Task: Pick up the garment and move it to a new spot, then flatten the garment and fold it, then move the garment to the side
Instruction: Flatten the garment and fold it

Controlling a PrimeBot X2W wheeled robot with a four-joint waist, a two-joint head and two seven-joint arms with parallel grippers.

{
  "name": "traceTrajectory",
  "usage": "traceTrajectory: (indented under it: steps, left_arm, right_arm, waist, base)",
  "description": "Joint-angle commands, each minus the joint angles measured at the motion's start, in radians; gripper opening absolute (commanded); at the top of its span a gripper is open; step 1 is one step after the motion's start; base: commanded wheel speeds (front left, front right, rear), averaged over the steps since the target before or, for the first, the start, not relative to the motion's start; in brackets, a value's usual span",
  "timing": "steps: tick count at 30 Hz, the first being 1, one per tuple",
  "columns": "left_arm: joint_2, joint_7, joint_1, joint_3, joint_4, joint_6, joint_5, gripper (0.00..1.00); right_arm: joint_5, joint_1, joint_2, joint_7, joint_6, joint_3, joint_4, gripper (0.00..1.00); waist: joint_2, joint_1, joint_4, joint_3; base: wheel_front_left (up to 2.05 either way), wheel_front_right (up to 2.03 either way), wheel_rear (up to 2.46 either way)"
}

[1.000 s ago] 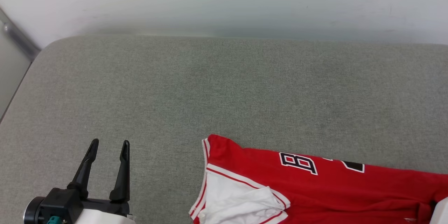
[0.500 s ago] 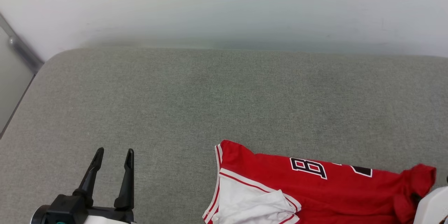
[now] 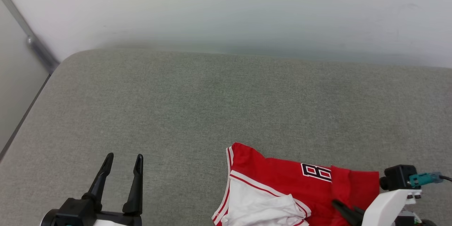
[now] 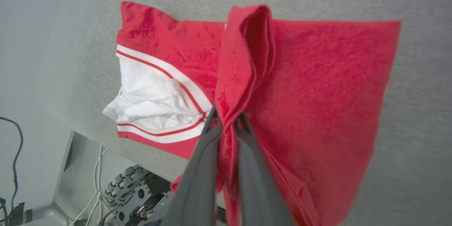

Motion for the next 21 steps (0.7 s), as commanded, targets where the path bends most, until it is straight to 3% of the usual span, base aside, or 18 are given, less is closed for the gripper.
traceTrajectory:
  steps: [1,10,21]
  left_arm:
    - [0.007,-0.002,0.005,0.0,-0.002,-0.002,0.004,1.0]
    - [0.015,-0.002,-0.011,0.007,-0.015,-0.002,0.007,1.0]
    - [0.015,-0.002,-0.023,-0.005,-0.006,-0.002,0.002,1.0]
  right_arm:
    - [0.062,0.002,0.006,-0.025,0.0,0.043,0.014,0.0]
    - [0.318,-0.055,0.005,-0.19,0.0,0.209,0.15,0.0]
    - [0.411,-0.224,0.004,-0.358,0.0,0.345,0.41,0.0]
  waist:
    - [0.0,0.0,0.013,0.0]
    - [0.0,0.0,0.052,0.004]
    - [0.0,0.0,0.085,0.014]
  base:
    - [0.0,0.0,0.0]
    - [0.0,0.0,0.0]
    - [0.0,0.0,0.0]
